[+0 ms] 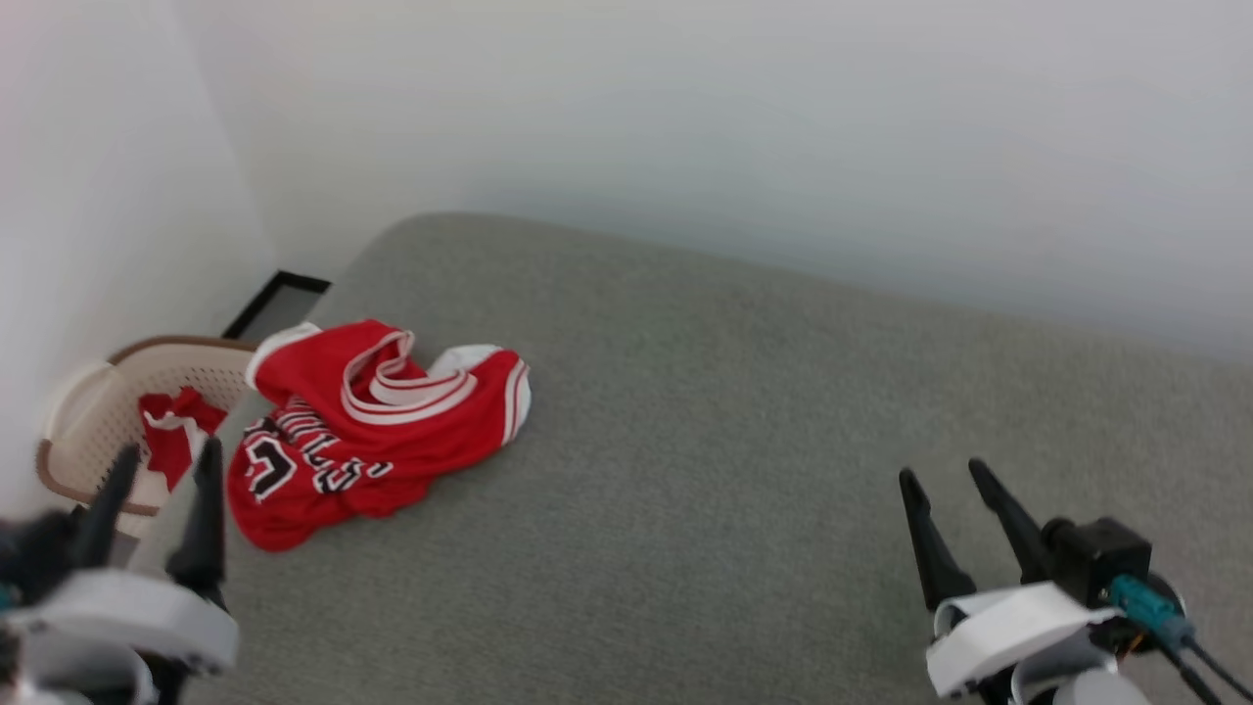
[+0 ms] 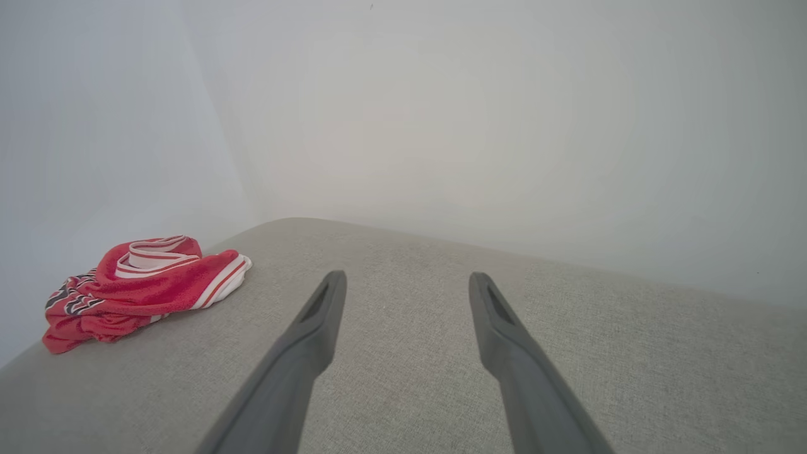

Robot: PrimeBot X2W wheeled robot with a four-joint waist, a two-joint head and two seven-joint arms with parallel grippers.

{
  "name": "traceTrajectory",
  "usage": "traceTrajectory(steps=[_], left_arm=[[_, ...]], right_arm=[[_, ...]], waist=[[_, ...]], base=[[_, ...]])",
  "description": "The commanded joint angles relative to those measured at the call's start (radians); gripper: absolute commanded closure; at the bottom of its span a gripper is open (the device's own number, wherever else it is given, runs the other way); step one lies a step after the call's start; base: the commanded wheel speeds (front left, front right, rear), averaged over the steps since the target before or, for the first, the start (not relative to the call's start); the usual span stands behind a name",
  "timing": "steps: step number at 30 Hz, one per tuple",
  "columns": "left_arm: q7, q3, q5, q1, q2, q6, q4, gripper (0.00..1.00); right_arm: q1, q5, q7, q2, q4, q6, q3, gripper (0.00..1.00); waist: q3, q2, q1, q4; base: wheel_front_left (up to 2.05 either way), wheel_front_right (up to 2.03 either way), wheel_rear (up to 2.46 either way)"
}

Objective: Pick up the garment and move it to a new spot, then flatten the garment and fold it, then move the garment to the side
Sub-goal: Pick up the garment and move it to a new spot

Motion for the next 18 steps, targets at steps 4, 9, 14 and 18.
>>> traceTrajectory(steps=[4, 9, 14, 18], left_arm=[[0.071, -0.008, -0.072, -0.099, 0.065, -0.01, 0.05, 0.0], [0.18, -0.036, -0.196, -0.244, 0.169, -0.011, 0.154, 0.0], [0.291, -0.078, -0.309, -0.366, 0.256, -0.011, 0.267, 0.0], [0.36, -0.118, -0.374, -0.447, 0.301, -0.011, 0.362, 0.0]], right_arm=[[-0.043, -0.018, 0.01, -0.012, -0.026, -0.001, -0.007, 0.0], [-0.086, -0.045, 0.023, -0.011, -0.061, -0.001, -0.019, 0.0], [-0.119, -0.066, 0.031, -0.002, -0.094, -0.001, -0.024, 0.0], [-0.141, -0.083, 0.038, 0.002, -0.123, -0.001, -0.027, 0.0]], waist=[[0.127, 0.0, 0.0, -0.093], [0.22, 0.0, 0.0, -0.15], [0.305, 0.0, 0.0, -0.198], [0.369, 0.0, 0.0, -0.227]], base=[[0.0, 0.0, 0.0], [0.0, 0.0, 0.0], [0.0, 0.0, 0.0], [0.0, 0.0, 0.0]])
